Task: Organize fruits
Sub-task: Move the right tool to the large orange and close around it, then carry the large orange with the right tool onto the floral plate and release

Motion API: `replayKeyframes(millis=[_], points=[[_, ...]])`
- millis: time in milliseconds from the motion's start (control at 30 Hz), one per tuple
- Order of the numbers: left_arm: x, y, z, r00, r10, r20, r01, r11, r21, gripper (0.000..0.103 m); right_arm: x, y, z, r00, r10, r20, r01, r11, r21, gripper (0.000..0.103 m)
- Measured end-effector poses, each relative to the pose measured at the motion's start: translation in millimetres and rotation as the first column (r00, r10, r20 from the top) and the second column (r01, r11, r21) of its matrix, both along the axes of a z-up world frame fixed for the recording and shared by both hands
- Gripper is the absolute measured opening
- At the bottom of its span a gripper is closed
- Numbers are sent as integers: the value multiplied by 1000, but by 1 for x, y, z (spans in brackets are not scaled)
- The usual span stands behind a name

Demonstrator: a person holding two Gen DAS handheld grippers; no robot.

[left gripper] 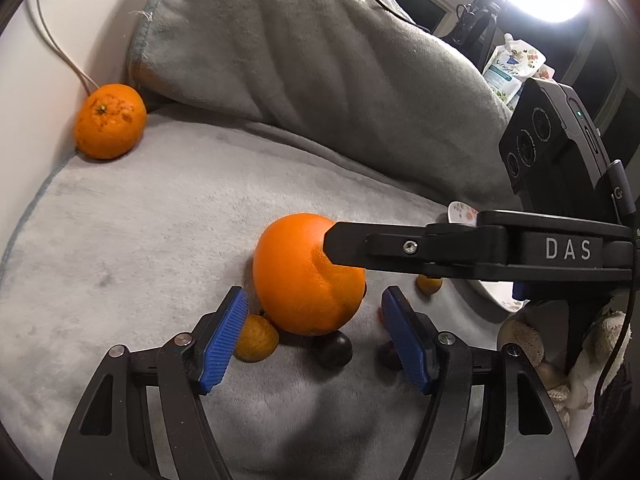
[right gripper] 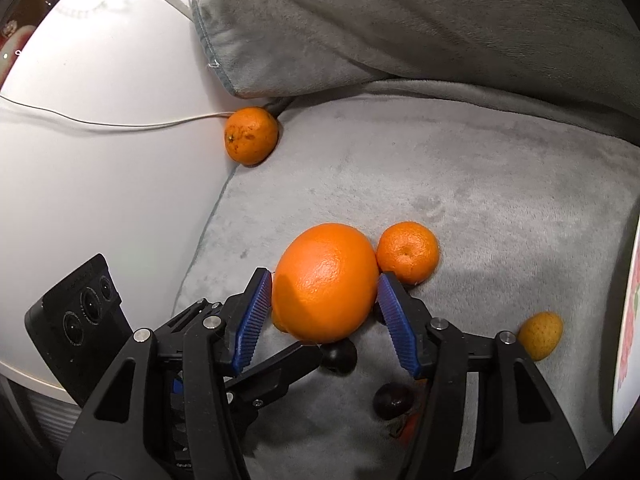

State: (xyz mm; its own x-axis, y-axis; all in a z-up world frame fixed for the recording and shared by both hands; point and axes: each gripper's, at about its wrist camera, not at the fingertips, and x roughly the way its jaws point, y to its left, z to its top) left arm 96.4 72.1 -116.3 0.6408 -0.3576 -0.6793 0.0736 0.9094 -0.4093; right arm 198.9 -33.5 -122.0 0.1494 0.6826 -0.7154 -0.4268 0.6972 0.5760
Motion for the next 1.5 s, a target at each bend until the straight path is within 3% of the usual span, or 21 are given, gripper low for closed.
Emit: replayKeyframes(millis=[133,200,367,800,1500], points=[[4,-2,-1,1000,0,-6,0,1000,5,69,2,3,-4,1000,5,-11,-5,1000,-8,59],[6,-4,-2,1000,1,-6,-1,1000,14,57,3,3,-5,1000,6,-14,-6,1000,-3,59],[4,-11,0,1000,1,9,-1,997,71,57,0,6,-5,1000,13,6,-13,1000,-12,57],[-8,-28,18,998,-13,61,7,996,91,56,-11,-14,13,999,-11,48,10,1000,19,57],[7,-134,41,971,-215,109,203,973,108,56,-30,-146,40,974,-206,99,204,979,30,57]])
